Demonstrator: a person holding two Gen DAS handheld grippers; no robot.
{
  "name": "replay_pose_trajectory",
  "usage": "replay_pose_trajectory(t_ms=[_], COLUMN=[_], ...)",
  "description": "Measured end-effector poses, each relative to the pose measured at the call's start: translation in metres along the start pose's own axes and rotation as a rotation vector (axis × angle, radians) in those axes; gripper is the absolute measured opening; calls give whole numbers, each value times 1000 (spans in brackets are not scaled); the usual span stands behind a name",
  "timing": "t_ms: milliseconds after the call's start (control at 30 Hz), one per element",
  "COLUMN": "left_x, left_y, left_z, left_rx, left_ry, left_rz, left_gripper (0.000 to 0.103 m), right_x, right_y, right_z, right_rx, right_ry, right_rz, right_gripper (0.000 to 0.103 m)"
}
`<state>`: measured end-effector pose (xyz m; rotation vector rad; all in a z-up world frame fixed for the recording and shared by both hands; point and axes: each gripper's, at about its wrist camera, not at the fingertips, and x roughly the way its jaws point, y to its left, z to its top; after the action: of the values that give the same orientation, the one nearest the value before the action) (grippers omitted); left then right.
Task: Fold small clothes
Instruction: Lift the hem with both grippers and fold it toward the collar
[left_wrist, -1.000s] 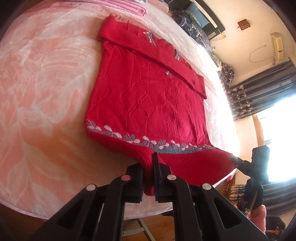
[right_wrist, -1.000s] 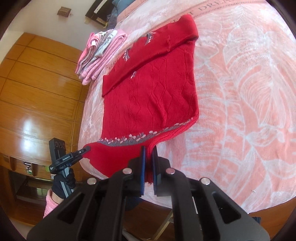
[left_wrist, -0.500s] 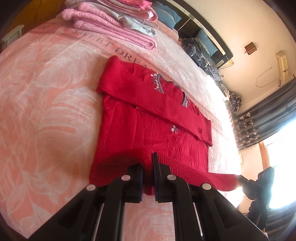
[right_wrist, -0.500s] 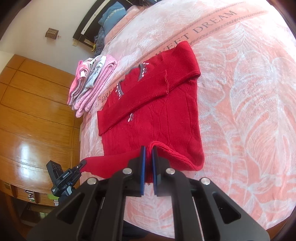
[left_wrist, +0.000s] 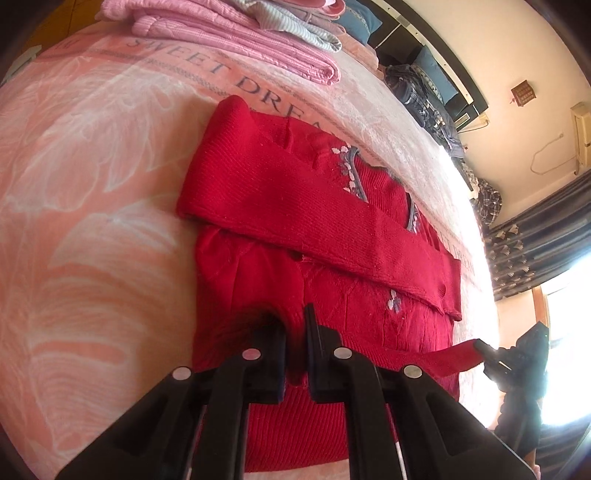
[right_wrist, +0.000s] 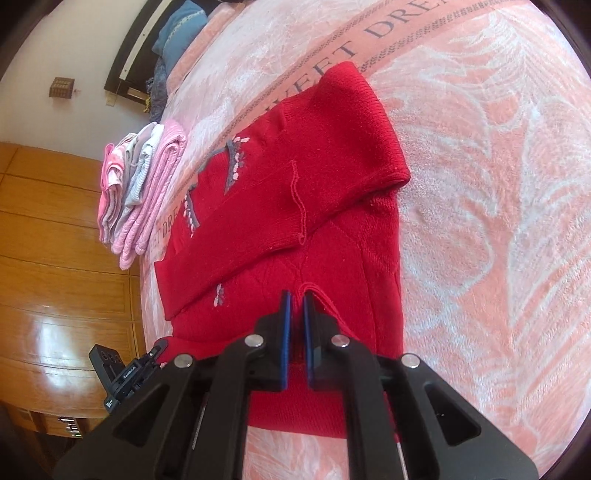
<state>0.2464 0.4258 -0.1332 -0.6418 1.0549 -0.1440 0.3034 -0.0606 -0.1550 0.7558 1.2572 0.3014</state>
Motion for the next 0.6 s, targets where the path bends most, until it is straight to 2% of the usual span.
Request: replay_pose_trajectory(t_ms=[133,200,333,500,600], left_x=[25,31,29,21,22], left_y=[12,18,27,34,38], left_z=[13,19,30,39,42], left_rx=[-13,-30,-34,14,31], left_ry=[20,33,52,50,102], left_rz=[-33,-72,-180,-232,-276], left_gripper=[9,9,12,12,12], right_x=[24,37,52,52,51], right_y=[-12,-14,-19,-22,-27], right_z=[17,22,28,36,38], right_rx=[25,23,9,9,44], right_ry=[18,31,50,62,70], right_rz=[-6,-6,-9,15,39], right_gripper=[5,6,8,8,8])
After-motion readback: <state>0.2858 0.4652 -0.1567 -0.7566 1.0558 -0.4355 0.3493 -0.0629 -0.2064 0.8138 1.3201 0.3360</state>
